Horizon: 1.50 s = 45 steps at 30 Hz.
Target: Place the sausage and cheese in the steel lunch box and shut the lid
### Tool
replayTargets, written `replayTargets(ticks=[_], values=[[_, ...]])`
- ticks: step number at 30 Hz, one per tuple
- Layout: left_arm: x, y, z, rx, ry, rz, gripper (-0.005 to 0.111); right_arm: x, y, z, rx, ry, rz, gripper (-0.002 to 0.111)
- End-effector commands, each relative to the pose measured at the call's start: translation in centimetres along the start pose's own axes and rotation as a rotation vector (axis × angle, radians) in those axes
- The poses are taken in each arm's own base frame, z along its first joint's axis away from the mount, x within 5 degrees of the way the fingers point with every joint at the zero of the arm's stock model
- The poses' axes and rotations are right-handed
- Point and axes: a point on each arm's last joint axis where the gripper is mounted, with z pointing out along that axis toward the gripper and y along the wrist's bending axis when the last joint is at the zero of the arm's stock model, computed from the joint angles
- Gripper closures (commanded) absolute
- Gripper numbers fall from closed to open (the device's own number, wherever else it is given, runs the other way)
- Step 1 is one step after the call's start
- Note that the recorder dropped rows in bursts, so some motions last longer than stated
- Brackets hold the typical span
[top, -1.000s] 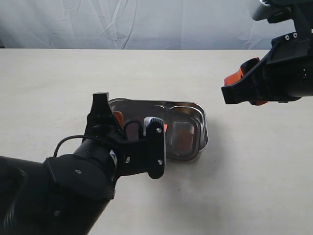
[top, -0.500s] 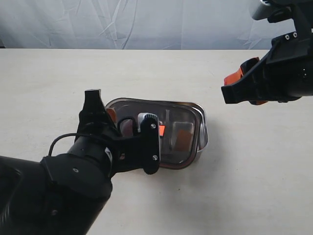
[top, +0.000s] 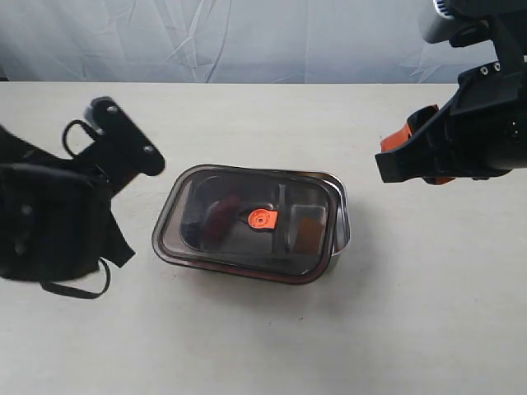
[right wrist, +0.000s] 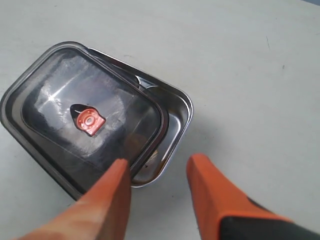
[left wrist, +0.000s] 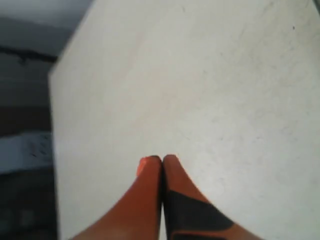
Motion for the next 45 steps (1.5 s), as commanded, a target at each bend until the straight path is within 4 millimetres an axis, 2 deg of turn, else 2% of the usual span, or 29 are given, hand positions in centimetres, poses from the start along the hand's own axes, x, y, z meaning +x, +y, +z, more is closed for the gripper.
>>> replayTargets(ticks=[1,5,10,15,26,37,45], values=[[0.4,1.1,2.2,0.293,0.116,-0.238,0.107,-0.2,0.0,-0.3,0.002,-0.014,0.009,0.069],[0.1,1.8,3.7,0.53,0.162,-0.397,0.107,-0.2,0.0,-0.3,0.002,-0.014,0.014,0.069],[0.3,3.3,4.9,0.622,0.208,-0.531,0.107,-0.2,0.0,-0.3,0.002,-0.016,0.014,0.069],[0.1,3.4,4.9,0.699,0.198,-0.564,0.107,-0.3,0.0,-0.3,0.001,-0.029,0.014,0.069],[-0.8,1.0,7.0,0.771,0.253,-0.643,0.107,-0.3,0.0,-0.3,0.0,-0.034,0.014,0.069],[-2.3,0.6,8.0,0.778,0.227,-0.687,0.107,-0.4,-0.1,-0.3,0.01,-0.034,0.001,0.069],[-2.3,0.6,8.0,0.779,0.225,-0.689,0.107,-0.4,-0.1,-0.3,0.012,-0.035,-0.002,0.069]])
